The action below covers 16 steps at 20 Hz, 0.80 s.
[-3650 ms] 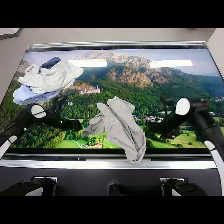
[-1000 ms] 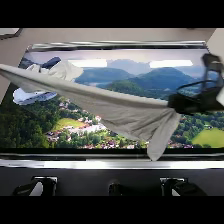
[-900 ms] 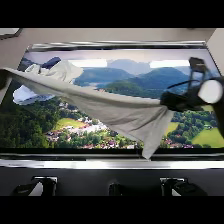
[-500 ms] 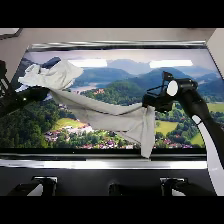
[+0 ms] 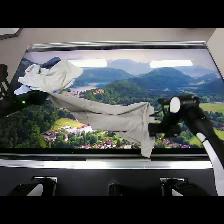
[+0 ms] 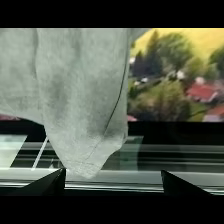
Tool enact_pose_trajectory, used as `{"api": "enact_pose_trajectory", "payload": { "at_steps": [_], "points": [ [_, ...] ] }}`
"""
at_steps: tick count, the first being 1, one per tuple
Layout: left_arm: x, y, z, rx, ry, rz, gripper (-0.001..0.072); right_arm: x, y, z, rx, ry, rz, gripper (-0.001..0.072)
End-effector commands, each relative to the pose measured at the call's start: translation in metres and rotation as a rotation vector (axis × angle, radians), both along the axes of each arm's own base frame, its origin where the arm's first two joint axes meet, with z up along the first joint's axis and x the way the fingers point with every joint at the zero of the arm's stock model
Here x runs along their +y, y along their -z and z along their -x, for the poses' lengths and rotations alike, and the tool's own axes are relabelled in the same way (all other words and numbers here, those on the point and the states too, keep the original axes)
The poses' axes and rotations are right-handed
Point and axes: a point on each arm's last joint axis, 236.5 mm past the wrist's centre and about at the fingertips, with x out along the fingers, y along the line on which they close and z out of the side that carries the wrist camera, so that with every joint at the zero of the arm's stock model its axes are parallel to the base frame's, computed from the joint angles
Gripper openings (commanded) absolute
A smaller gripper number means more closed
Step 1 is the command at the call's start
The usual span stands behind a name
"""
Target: Fold the shirts.
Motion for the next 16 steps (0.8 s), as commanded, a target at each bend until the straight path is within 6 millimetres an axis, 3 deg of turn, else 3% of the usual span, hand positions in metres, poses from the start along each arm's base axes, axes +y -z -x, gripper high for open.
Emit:
{"api": "enact_pose_trajectory", "payload": {
  "at_steps": [1,3,6,7,8,9,11,12,14,16],
  "points": [
    [-0.003,0.009,0.006,0.036,0.018,0.0,0.0031,0.022,0.054,0.038,0.077,0.057,-0.104,0.0708],
    [-0.003,0.009,0.006,0.036,0.018,0.0,0.003,0.022,0.066,0.031,0.05,0.079,-0.099,0.0708],
    [-0.003,0.009,0.006,0.036,0.018,0.0,0.0031,0.039,0.079,0.022,0.06,0.145,-0.155,0.0696],
    [-0.003,0.009,0.006,0.036,0.018,0.0,0.003,0.049,0.081,0.023,0.083,0.171,-0.19,0.0575],
    [-0.003,0.008,0.006,0.035,0.018,0.0,0.003,0.052,0.081,0.023,0.085,0.171,-0.206,0.0259],
    [-0.003,0.007,0.006,0.033,0.017,0.0,0.003,0.052,0.076,0.023,0.091,0.164,-0.205,0.0039],
    [0.0,-0.011,0.0,-0.009,0.011,-0.006,0.003,0.04,0.051,0.003,0.007,0.085,-0.166,0.004],
    [0.003,-0.033,-0.006,-0.057,0.005,-0.013,0.003,0.024,0.029,-0.017,-0.088,0.039,-0.102,0.004],
    [0.017,-0.105,-0.016,-0.21,-0.026,-0.036,0.003,-0.024,-0.052,-0.072,-0.379,-0.004,0.088,0.0042],
    [0.039,-0.203,-0.01,-0.413,-0.083,-0.075,0.003,-0.079,-0.183,-0.113,-0.755,0.036,0.3,0.0044]
  ]
}}
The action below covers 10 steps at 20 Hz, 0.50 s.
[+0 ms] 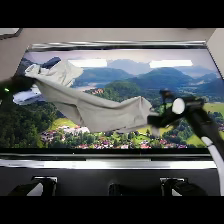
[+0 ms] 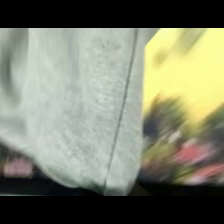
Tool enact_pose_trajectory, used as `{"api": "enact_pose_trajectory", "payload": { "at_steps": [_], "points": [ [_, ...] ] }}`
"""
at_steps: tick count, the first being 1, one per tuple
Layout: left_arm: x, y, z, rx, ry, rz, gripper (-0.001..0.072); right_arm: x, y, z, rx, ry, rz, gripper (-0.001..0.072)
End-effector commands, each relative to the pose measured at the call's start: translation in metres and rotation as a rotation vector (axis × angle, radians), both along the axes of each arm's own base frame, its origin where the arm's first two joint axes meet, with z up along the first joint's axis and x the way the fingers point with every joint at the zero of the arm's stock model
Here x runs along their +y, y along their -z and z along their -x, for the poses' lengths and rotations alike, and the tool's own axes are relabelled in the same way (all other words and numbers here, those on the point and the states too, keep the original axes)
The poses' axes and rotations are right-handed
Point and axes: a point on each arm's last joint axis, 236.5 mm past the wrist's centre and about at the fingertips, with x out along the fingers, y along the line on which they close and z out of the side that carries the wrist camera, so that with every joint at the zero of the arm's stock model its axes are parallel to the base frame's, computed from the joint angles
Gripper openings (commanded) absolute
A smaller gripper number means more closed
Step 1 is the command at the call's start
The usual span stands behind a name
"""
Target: Fold the shirts.
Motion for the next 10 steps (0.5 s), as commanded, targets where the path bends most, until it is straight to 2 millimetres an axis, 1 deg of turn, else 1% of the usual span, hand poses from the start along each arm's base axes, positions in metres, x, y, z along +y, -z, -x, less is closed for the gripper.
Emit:
{"api": "enact_pose_trajectory", "payload": {
  "at_steps": [1,2,3,4,5,6,7,8,9,10],
  "points": [
    [0.032,-0.15,0.019,-0.314,-0.094,-0.055,0.003,-0.098,-0.211,-0.044,-0.581,0.129,0.35,0.0044],
    [0.044,-0.193,0.036,-0.405,-0.139,-0.073,0.003,-0.114,-0.283,-0.035,-0.775,0.176,0.385,0.0044],
    [0.058,-0.231,0.057,-0.487,-0.194,-0.095,0.003,-0.122,-0.336,-0.02,-0.921,0.208,0.385,0.0044],
    [0.071,-0.255,0.077,-0.542,-0.25,-0.103,0.003,-0.124,-0.375,0.0,-1.037,0.233,0.353,0.0044],
    [0.083,-0.272,0.096,-0.58,-0.313,-0.094,0.003,-0.125,-0.393,0.017,-1.089,0.27,0.304,0.0044],
    [0.093,-0.278,0.111,-0.596,-0.364,-0.09,0.003,-0.126,-0.394,0.032,-1.094,0.31,0.253,0.0044],
    [0.1,-0.277,0.121,-0.596,-0.407,-0.083,0.003,-0.129,-0.385,0.042,-1.051,0.336,0.235,0.0044],
    [0.107,-0.272,0.127,-0.585,-0.443,-0.06,0.003,-0.132,-0.369,0.05,-0.977,0.355,0.241,0.0044],
    [0.108,-0.264,0.129,-0.574,-0.46,-0.021,0.003,-0.135,-0.354,0.057,-0.904,0.371,0.249,0.0044],
    [0.108,-0.257,0.128,-0.568,-0.463,0.003,0.003,-0.136,-0.343,0.06,-0.852,0.376,0.259,0.0045]
  ]
}}
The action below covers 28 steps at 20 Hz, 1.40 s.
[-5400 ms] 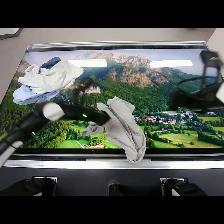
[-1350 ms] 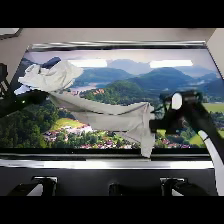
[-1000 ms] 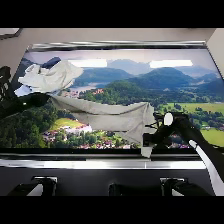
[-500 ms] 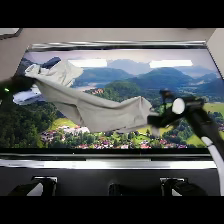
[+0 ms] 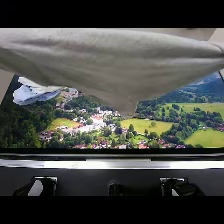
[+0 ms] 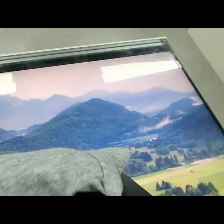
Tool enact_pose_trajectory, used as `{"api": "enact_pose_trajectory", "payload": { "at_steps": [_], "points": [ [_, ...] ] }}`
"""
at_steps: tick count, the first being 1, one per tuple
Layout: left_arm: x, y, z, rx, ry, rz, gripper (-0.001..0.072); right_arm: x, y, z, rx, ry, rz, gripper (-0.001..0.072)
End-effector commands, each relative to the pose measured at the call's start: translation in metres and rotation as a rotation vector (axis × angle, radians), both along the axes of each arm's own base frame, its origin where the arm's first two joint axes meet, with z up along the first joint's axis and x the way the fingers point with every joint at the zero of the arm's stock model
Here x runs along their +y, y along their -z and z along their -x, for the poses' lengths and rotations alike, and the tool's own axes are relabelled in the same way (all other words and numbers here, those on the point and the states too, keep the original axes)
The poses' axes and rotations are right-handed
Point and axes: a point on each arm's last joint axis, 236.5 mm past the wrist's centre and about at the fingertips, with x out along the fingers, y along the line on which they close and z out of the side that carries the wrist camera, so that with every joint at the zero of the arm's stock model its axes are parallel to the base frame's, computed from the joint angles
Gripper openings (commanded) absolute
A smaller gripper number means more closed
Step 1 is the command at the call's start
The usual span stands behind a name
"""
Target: Fold the shirts.
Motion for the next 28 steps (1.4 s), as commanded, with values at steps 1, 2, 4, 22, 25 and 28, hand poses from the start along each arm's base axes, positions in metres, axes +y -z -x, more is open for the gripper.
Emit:
{"api": "enact_pose_trajectory", "payload": {
  "at_steps": [1,2,4,22,25,28],
  "points": [
    [0.006,-0.001,0.021,-0.044,-0.048,0.088,0.003,-0.015,0.011,0.033,0.087,0.072,-0.026,0.0045],
    [0.0,-0.005,0.023,-0.06,-0.031,0.084,0.003,-0.013,0.016,0.035,0.115,0.054,-0.014,0.0045],
    [-0.007,-0.03,0.031,-0.161,-0.028,0.034,0.003,-0.006,0.024,0.037,0.152,0.033,-0.03,0.0045],
    [-0.183,0.436,-0.222,0.964,0.589,0.021,0.0474,0.13,0.409,-0.109,1.104,-0.174,-0.863,0.0044],
    [-0.184,0.439,-0.207,1.035,0.607,0.051,0.0713,0.122,0.412,-0.099,1.146,-0.205,-0.795,0.0044],
    [-0.14,0.414,-0.178,1.151,0.532,0.174,0.0713,0.123,0.409,-0.083,1.212,-0.252,-0.776,0.0045]
  ]
}}
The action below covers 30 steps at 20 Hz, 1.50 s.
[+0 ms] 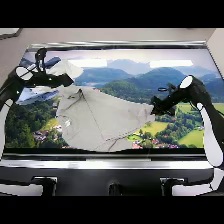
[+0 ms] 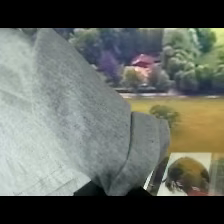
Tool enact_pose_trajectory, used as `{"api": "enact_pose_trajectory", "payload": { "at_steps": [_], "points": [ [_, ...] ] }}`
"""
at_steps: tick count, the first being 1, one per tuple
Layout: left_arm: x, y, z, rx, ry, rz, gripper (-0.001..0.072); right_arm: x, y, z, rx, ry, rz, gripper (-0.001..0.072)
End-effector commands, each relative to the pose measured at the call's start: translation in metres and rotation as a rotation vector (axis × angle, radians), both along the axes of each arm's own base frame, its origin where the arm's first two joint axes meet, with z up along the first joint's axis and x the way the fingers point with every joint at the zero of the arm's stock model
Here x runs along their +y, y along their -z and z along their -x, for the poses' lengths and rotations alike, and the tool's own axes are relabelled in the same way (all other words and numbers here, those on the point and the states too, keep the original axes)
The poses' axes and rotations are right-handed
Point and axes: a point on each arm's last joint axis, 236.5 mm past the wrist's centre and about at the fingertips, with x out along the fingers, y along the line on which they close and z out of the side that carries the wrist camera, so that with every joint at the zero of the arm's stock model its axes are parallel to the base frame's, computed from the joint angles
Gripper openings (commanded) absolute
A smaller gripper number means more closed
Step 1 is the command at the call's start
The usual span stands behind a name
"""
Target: Fold the shirts.
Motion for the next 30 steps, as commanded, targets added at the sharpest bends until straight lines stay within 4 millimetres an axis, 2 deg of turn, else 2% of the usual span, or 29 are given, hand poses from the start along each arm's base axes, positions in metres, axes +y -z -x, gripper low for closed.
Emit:
{"api": "enact_pose_trajectory", "payload": {
  "at_steps": [1,4,7,11,13,14,15,16,19,21,24,26,30],
  "points": [
    [0.039,-0.011,0.05,0.224,-0.063,0.031,0.0712,0.002,0.001,0.021,0.068,-0.085,-0.033,0.0045],
    [0.082,-0.043,0.099,0.313,-0.135,0.049,0.0712,0.004,-0.005,0.038,0.122,-0.133,-0.05,0.0044],
    [0.106,-0.074,0.115,0.241,-0.2,0.022,0.0712,0.003,-0.014,0.046,0.12,-0.171,-0.049,0.0045],
    [0.1,-0.096,0.15,0.255,-0.175,-0.001,0.0712,0.004,-0.028,0.044,0.079,-0.167,-0.049,0.0045],
    [0.092,-0.095,0.164,0.265,-0.167,0.001,0.0712,0.004,-0.035,0.047,0.062,-0.187,-0.049,0.0045],
    [0.087,-0.086,0.175,0.292,-0.161,0.006,0.0712,0.004,-0.04,0.046,0.042,-0.186,-0.045,0.0045],
    [0.08,-0.067,0.191,0.347,-0.153,0.017,0.0712,0.004,-0.043,0.043,0.021,-0.183,-0.041,0.0045],
    [0.072,-0.041,0.212,0.42,-0.143,0.029,0.0712,0.004,-0.046,0.041,0.002,-0.179,-0.037,0.0045],
    [0.037,0.054,0.284,0.617,-0.135,0.1,0.0712,0.003,-0.05,0.041,-0.011,-0.178,-0.032,0.0045],
    [0.011,0.093,0.307,0.619,-0.17,0.189,0.0712,0.003,-0.051,0.046,0.009,-0.188,-0.035,0.0045],
    [-0.009,0.124,0.312,0.575,-0.227,0.277,0.0712,0.003,-0.051,0.049,0.019,-0.193,-0.035,0.0045],
    [-0.026,0.132,0.31,0.556,-0.216,0.327,0.0712,0.003,-0.051,0.048,0.014,-0.19,-0.034,0.0045],
    [-0.046,0.151,0.297,0.514,-0.219,0.31,0.0706,0.003,-0.051,0.045,0.006,-0.186,-0.03,0.0045]
  ]
}}
